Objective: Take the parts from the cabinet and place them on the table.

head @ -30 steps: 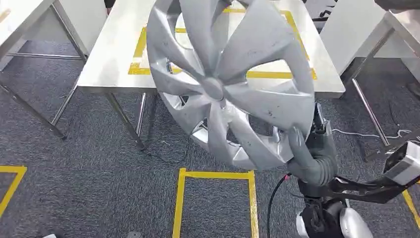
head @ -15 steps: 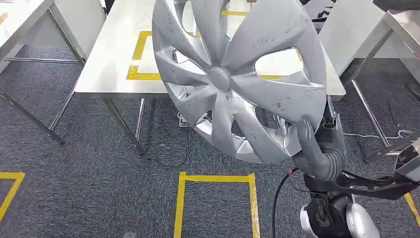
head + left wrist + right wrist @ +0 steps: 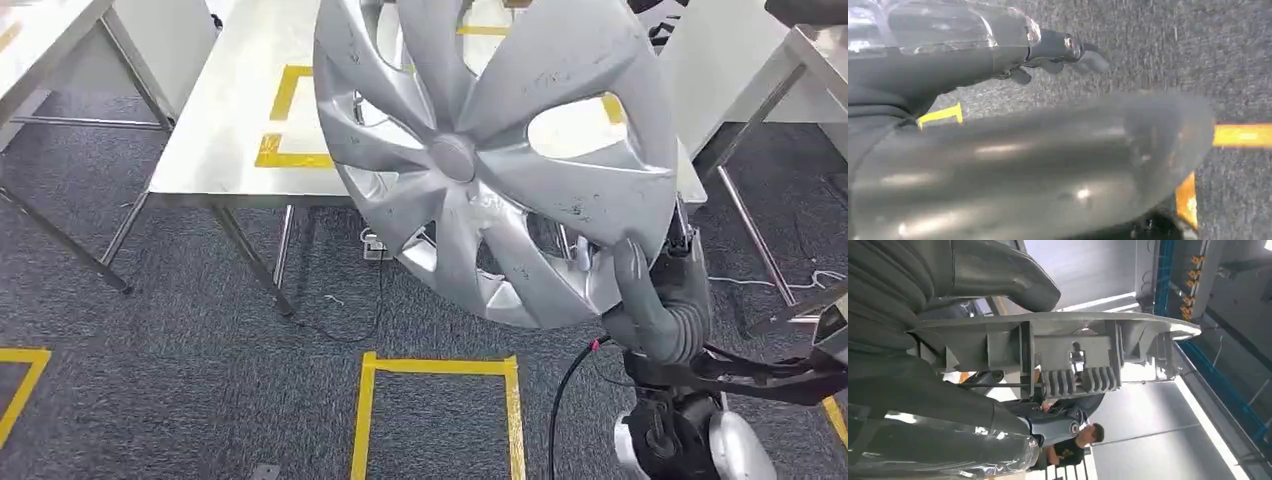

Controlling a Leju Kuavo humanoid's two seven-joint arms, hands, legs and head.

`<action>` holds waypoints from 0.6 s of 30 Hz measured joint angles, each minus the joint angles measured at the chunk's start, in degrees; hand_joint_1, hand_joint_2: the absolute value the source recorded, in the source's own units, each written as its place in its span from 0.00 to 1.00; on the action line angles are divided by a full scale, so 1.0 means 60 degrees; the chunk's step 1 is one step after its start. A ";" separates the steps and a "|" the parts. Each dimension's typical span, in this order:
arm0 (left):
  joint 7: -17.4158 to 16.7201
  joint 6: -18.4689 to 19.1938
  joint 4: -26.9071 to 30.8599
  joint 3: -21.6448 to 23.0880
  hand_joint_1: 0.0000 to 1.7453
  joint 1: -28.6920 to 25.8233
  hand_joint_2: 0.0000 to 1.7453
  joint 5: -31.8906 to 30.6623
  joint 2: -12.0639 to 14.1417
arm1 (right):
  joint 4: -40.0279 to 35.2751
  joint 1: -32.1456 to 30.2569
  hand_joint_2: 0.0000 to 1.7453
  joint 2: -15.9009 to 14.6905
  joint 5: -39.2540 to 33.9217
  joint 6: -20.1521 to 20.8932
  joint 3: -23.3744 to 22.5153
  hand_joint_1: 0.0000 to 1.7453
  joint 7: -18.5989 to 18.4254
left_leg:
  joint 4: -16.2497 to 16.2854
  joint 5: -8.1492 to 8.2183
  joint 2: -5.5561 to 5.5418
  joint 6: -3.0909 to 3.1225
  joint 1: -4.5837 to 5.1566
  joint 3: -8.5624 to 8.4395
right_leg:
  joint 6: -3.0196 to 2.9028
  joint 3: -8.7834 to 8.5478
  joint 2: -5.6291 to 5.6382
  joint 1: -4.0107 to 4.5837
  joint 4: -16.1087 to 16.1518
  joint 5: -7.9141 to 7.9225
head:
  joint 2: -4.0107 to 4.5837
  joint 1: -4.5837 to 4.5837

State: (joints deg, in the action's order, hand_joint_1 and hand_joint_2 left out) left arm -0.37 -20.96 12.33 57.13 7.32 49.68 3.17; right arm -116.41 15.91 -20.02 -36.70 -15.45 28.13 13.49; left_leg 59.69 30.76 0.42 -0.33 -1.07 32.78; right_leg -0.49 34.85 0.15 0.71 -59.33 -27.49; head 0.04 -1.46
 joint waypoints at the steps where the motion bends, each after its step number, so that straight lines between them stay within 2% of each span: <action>1: 0.0011 0.0000 0.0000 0.0000 0.00 0.0011 0.00 0.0000 -0.0004 | 0.0000 0.0000 1.00 -0.0007 0.0000 0.0000 -0.0015 1.00 0.0000 | -0.0053 0.0022 0.0003 -0.0075 0.0033 -0.0076 | -0.0025 -0.0099 -0.0005 -0.0046 0.0178 0.0030 | 0.0000 -0.0004; 2: 0.0022 0.0000 0.0000 0.0000 0.00 0.0008 0.00 0.0000 0.0004 | 0.0000 -0.0007 1.00 -0.0004 0.0000 0.0000 -0.0022 1.00 0.0000 | 0.0025 0.0118 -0.0016 -0.0107 0.0031 -0.0078 | -0.0017 -0.0258 -0.0054 -0.0089 0.0340 0.0090 | 0.0000 0.0018; 3: 0.0040 0.0000 0.0000 0.0000 0.00 0.0012 0.00 0.0000 0.0003 | 0.0000 0.0004 1.00 -0.0022 0.0007 0.0000 -0.0047 1.00 0.0000 | 0.0357 0.0310 -0.0064 -0.0129 0.0026 0.0085 | -0.0062 -0.0352 -0.0059 -0.0102 0.0445 0.0089 | 0.0000 0.0076; 5: 0.0055 0.0004 0.0000 0.0000 0.00 0.0001 0.00 0.0000 0.0000 | 0.0004 0.0004 1.00 -0.0022 0.0004 0.0000 -0.0069 1.00 0.0000 | 0.1728 0.0884 -0.0095 -0.0177 0.0012 0.0881 | -0.0117 -0.0409 -0.0070 -0.0095 0.0456 0.0049 | 0.0000 0.0139; 6: 0.0055 0.0004 0.0000 0.0000 0.00 -0.0012 0.00 0.0000 0.0000 | 0.0004 -0.0001 1.00 -0.0025 0.0004 0.0000 -0.0069 1.00 0.0000 | 0.2336 0.1035 -0.0097 -0.0204 0.0009 0.1293 | -0.0133 -0.0434 -0.0069 -0.0084 0.0450 0.0010 | 0.0000 0.0146; 7: 0.0055 0.0004 0.0000 0.0000 0.00 -0.0022 0.00 0.0004 0.0000 | 0.0007 -0.0007 1.00 -0.0033 0.0004 0.0000 -0.0073 1.00 0.0000 | 0.2558 0.0951 -0.0093 -0.0217 0.0009 0.1521 | -0.0129 -0.0464 -0.0063 -0.0082 0.0436 -0.0029 | 0.0000 0.0149; 8: 0.0051 0.0004 -0.0004 0.0000 0.00 -0.0027 0.00 0.0003 0.0003 | 0.0007 -0.0023 1.00 -0.0040 0.0004 0.0000 -0.0069 1.00 -0.0004 | 0.2388 0.0643 -0.0087 -0.0219 0.0010 0.1530 | -0.0119 -0.0516 -0.0048 -0.0082 0.0420 -0.0083 | 0.0000 0.0153; 9: 0.0051 0.0004 0.0000 0.0000 0.00 -0.0025 0.00 0.0004 0.0003 | 0.0007 -0.0034 1.00 -0.0044 0.0000 0.0000 -0.0069 1.00 0.0000 | 0.1843 0.0146 -0.0078 -0.0212 0.0009 0.1345 | -0.0097 -0.0589 -0.0042 -0.0086 0.0387 -0.0161 | 0.0000 0.0164; 10: 0.0055 0.0004 -0.0004 0.0000 0.00 -0.0023 0.00 0.0000 0.0007 | 0.0007 -0.0033 1.00 -0.0047 0.0004 0.0000 -0.0073 1.00 0.0000 | 0.1062 -0.0417 -0.0065 -0.0193 0.0009 0.1002 | -0.0064 -0.0677 -0.0036 -0.0090 0.0335 -0.0260 | 0.0000 0.0171; 11: 0.0051 0.0004 -0.0004 0.0000 0.00 -0.0023 0.00 0.0000 0.0007 | 0.0004 -0.0032 1.00 -0.0051 0.0004 0.0000 -0.0076 1.00 0.0000 | 0.0318 -0.0764 -0.0047 -0.0146 0.0011 0.0713 | -0.0017 -0.0747 -0.0037 -0.0093 0.0272 -0.0373 | 0.0000 0.0193; 12: 0.0044 0.0007 -0.0004 0.0000 0.00 -0.0022 0.00 0.0004 0.0007 | 0.0004 -0.0033 1.00 -0.0051 0.0004 0.0000 -0.0080 1.00 0.0000 | 0.0320 -0.0583 -0.0041 -0.0101 0.0063 0.0594 | 0.0057 -0.0730 -0.0030 -0.0033 0.0224 -0.0444 | 0.0000 0.0204; 13: 0.0044 0.0007 -0.0004 0.0000 0.00 -0.0004 0.00 0.0004 0.0007 | 0.0004 -0.0023 1.00 -0.0051 -0.0007 0.0000 -0.0084 1.00 -0.0004 | 0.0079 -0.0461 -0.0040 -0.0011 0.0045 0.0519 | 0.0100 -0.0688 -0.0021 -0.0035 0.0153 -0.0469 | 0.0000 0.0186; 16: 0.0033 0.0011 -0.0004 0.0000 0.00 -0.0027 0.00 0.0015 0.0000 | 0.0004 -0.0036 1.00 -0.0051 -0.0011 -0.0004 -0.0091 1.00 -0.0004 | 0.0084 -0.0432 -0.0063 0.0117 0.0066 0.0522 | 0.0176 -0.0726 -0.0031 -0.0056 0.0221 -0.0507 | 0.0000 0.0145; 17: 0.0037 0.0011 0.0000 0.0000 0.00 -0.0027 0.00 0.0022 -0.0011 | -0.0004 -0.0029 1.00 -0.0058 -0.0011 -0.0004 -0.0113 1.00 -0.0004 | 0.0043 -0.0431 -0.0059 0.0151 -0.0006 0.0459 | 0.0250 -0.0699 -0.0027 -0.0072 0.0150 -0.0627 | 0.0000 0.0157; 18: 0.0058 0.0007 -0.0004 0.0000 0.00 -0.0013 0.00 0.0025 0.0007 | -0.0014 -0.0019 1.00 -0.0069 -0.0007 -0.0003 -0.0131 1.00 -0.0004 | 0.0030 -0.0394 -0.0052 0.0211 -0.0019 0.0407 | 0.0321 -0.0569 -0.0021 -0.0090 -0.0207 -0.0801 | 0.0000 0.0113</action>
State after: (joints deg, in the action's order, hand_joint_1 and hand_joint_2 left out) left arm -0.02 -20.92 12.31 57.13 7.24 49.83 3.21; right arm -116.50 15.80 -20.43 -36.74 -15.47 27.34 13.46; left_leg 59.87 28.40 0.11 0.94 -1.18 35.22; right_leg 1.44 31.44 0.03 0.17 -60.57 -32.30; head 0.04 -0.79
